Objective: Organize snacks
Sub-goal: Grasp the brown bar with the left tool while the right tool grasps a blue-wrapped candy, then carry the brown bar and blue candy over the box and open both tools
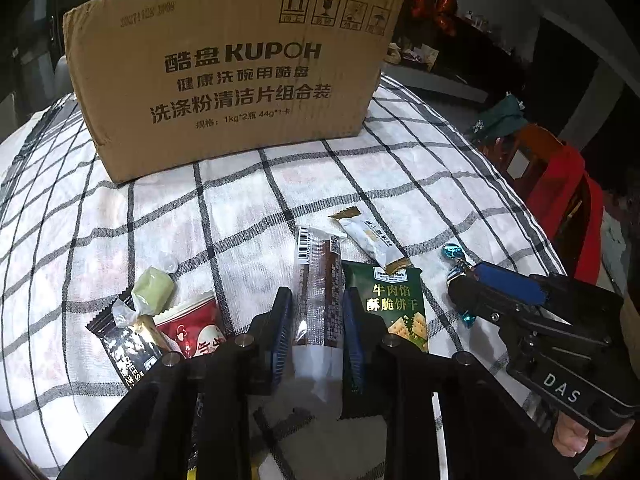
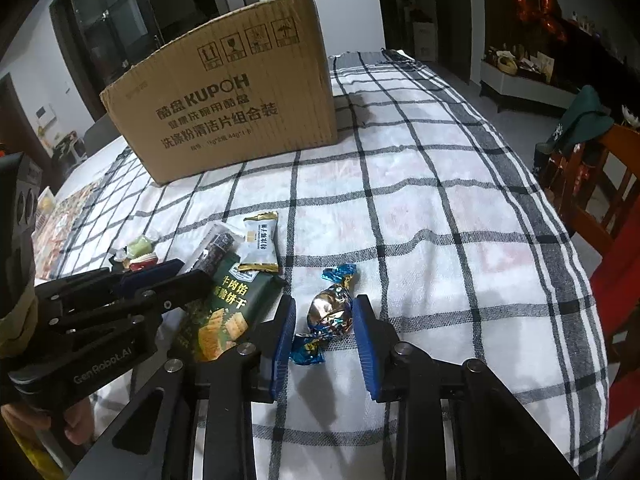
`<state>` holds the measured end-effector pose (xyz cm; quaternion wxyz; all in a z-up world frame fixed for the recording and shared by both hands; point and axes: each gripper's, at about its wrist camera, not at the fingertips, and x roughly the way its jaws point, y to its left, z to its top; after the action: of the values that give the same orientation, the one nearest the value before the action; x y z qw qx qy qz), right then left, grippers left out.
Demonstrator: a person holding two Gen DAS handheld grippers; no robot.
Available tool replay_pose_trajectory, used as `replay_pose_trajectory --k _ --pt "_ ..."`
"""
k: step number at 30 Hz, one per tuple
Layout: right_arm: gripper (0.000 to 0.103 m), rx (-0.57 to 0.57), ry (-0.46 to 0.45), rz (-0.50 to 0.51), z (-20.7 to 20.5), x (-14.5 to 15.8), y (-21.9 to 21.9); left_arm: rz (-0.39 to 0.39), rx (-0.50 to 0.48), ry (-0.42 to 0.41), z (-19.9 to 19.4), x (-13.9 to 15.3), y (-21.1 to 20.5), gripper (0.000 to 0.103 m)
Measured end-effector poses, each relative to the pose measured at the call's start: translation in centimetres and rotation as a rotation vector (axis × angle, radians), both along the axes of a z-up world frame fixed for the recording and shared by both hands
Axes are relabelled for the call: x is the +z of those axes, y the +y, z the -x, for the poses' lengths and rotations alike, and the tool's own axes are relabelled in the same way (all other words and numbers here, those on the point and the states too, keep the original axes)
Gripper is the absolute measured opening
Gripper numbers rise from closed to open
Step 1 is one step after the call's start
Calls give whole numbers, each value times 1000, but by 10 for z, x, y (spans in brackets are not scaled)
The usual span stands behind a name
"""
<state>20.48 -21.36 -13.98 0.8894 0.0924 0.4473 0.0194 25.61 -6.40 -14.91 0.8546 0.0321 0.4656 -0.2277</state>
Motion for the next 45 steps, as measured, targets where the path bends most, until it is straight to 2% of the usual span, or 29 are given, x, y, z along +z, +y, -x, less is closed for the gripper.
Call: replay_pose_trajectory --k 4,16,34,45 --pt "24 4 -2 20 0 0 1 -3 -5 -4 1 0 0 21" --pt "24 28 -45 8 7 18 8 7 17 -38 9 13 3 20" --pt "24 78 -163 -18 12 71 23 24 63 -165 26 74 24 19" --pt "24 110 -286 -12 -5 119 27 33 98 -274 18 120 36 19"
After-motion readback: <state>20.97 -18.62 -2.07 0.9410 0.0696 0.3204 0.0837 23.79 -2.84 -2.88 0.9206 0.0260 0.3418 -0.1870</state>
